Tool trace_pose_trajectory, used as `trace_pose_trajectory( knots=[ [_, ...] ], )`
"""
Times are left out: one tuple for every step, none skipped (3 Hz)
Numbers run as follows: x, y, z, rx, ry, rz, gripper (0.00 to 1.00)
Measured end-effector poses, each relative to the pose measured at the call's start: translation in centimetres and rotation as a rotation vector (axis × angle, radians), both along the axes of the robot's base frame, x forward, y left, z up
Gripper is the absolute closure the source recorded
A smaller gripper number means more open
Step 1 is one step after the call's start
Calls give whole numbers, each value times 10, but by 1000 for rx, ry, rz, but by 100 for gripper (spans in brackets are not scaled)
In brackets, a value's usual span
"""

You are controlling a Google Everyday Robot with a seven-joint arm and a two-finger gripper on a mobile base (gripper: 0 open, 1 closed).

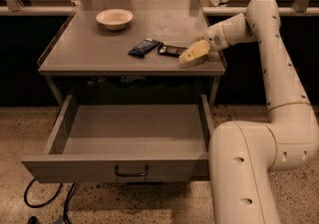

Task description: Place rxbar chocolate into top drawer

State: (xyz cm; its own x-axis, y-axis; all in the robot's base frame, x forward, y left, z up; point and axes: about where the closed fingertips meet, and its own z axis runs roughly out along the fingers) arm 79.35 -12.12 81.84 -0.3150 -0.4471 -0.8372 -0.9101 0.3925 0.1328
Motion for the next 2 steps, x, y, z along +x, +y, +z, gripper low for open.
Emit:
trace_pose_trajectory(
  knots=[
    [0, 0, 0, 0, 0, 0, 0],
    [0, 0, 0, 0, 0, 0, 7]
  ],
)
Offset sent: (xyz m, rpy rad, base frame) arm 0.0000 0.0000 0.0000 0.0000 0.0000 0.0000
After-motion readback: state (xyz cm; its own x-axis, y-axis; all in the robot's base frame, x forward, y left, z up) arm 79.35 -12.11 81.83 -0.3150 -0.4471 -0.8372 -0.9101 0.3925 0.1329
